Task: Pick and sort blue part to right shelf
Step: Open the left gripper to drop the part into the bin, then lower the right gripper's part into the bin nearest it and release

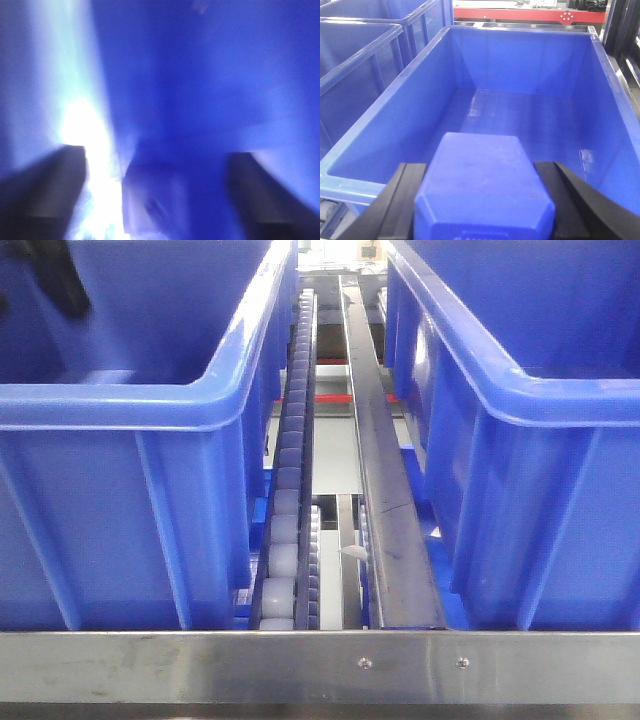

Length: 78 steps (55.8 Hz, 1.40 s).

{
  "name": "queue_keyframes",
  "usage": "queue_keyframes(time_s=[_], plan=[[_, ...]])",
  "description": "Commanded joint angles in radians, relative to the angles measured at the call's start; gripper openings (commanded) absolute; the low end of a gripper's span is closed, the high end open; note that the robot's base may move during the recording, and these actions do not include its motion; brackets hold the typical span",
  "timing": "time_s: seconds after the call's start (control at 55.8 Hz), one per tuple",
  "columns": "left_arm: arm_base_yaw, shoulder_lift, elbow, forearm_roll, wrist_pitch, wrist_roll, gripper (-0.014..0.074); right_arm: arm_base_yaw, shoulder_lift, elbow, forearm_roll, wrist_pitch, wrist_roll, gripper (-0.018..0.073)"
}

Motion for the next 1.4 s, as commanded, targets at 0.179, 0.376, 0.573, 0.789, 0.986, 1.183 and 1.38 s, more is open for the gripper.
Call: queue_keyframes(time_s=[0.179,0.376,0.573,0.789,0.986,1.183,1.38], plan=[[-0.008,-0.384,0.192,-0.009,-0.155,-0.002,0.0230,-0.001,-0.001,-0.026,-0.031,-0.087,-0.011,0.0199],[-0.008,-0.636,0.347,-0.009,-0.219,-0.002,0.0204,-0.001,0.033,-0.033,-0.032,-0.081,-0.010,0.0199],[-0.008,-0.892,0.486,-0.003,-0.281,-0.002,0.0202,-0.001,0.268,-0.148,-0.032,-0.032,-0.009,0.0199],[-0.008,-1.099,0.592,0.018,-0.294,-0.002,0.0195,-0.001,0.611,-0.385,-0.031,0.081,0.042,0.0199],[-0.008,-1.228,0.633,0.036,-0.275,-0.002,0.0181,-0.018,0.903,-0.597,-0.025,0.214,0.047,0.0199],[-0.008,-1.299,0.638,0.061,-0.177,-0.004,0.0124,-0.159,1.151,-0.727,0.051,0.208,-0.015,0.0199],[-0.002,-1.333,0.638,0.153,-0.109,-0.112,0.0124,-0.367,1.360,-0.841,0.308,0.187,-0.288,0.0199]])
